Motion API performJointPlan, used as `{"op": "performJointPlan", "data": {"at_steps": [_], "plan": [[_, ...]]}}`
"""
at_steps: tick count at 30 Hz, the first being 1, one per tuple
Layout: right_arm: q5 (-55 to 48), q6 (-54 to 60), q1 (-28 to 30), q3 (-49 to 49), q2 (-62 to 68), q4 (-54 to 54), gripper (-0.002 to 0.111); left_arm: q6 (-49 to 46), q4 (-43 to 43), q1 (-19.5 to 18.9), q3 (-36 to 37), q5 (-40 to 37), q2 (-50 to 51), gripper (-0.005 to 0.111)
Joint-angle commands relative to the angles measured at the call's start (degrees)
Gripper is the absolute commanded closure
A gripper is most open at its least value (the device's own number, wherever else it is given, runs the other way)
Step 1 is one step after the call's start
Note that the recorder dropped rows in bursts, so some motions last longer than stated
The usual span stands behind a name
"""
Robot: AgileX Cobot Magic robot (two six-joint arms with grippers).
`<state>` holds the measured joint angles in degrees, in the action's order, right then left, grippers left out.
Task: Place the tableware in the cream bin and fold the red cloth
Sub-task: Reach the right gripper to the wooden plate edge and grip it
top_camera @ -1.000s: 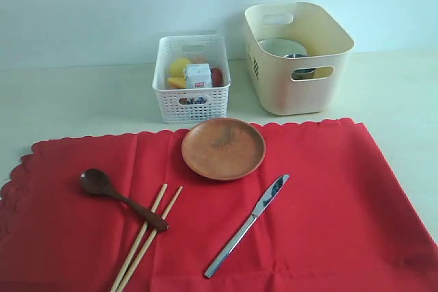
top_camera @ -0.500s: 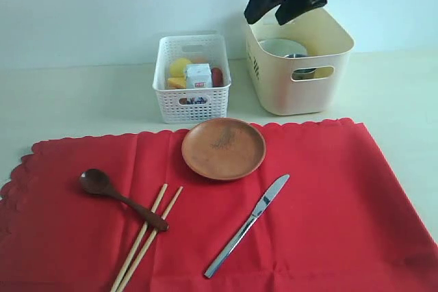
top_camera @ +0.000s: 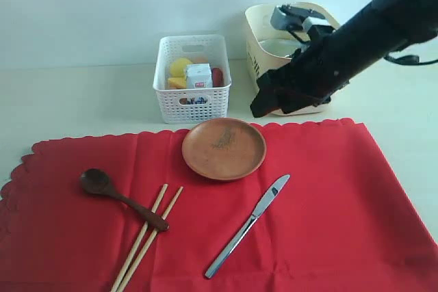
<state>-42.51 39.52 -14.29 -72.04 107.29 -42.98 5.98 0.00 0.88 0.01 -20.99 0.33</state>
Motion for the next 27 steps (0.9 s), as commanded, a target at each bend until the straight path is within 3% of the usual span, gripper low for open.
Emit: {"op": "performJointPlan", "data": {"at_steps": [1, 9, 21, 27], "plan": [[8.5, 14.7, 0.1, 7.2, -0.6, -15.4, 0.046, 0.2, 0.0, 0.3, 0.0, 0.4, -0.3, 0.106], [9.1, 30.6, 3.4, 11.6, 0.3, -31.0, 0.046, 0.2, 0.0, 0.3, 0.0, 0.4, -0.3, 0.106], [-1.6, 48.7, 8.2, 11.6, 11.6, -46.3, 0.046, 0.2, 0.0, 0.3, 0.0, 0.4, -0.3, 0.106], [-3.6, 48.7, 8.2, 7.2, 15.5, -46.4, 0.046, 0.2, 0.0, 0.3, 0.0, 0.4, -0.3, 0.106]]}}
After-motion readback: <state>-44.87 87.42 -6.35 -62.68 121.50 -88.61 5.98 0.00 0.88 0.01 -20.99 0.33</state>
